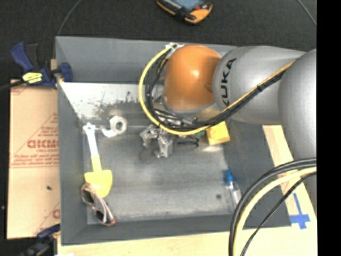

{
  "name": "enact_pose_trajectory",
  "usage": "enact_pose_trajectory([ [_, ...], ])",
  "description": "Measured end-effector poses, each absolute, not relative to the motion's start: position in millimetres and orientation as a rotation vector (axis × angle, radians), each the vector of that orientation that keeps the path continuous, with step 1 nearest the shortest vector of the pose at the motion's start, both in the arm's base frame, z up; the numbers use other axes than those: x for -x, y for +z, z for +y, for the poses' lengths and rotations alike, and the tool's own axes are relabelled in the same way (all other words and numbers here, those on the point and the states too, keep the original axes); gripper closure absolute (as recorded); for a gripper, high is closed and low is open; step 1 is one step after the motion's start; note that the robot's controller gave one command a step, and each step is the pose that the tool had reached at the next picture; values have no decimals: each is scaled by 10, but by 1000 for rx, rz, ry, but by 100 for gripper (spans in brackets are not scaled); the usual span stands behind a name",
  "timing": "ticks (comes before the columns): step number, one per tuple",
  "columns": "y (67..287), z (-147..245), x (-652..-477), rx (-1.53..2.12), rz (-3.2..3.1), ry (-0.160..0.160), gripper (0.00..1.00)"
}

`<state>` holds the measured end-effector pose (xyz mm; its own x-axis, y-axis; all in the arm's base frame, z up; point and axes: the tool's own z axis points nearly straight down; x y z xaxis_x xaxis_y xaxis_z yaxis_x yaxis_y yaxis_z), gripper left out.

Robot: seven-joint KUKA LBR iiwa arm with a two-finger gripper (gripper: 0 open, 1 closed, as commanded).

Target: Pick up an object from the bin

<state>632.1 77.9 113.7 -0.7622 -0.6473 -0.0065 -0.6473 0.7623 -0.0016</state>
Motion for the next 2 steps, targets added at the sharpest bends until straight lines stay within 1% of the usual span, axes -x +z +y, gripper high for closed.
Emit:
enact_pose_trajectory([
  [1,1291,777,-6316,1078,2945,2,100],
  [2,1399,776,-6332,1073,2940,0,100],
])
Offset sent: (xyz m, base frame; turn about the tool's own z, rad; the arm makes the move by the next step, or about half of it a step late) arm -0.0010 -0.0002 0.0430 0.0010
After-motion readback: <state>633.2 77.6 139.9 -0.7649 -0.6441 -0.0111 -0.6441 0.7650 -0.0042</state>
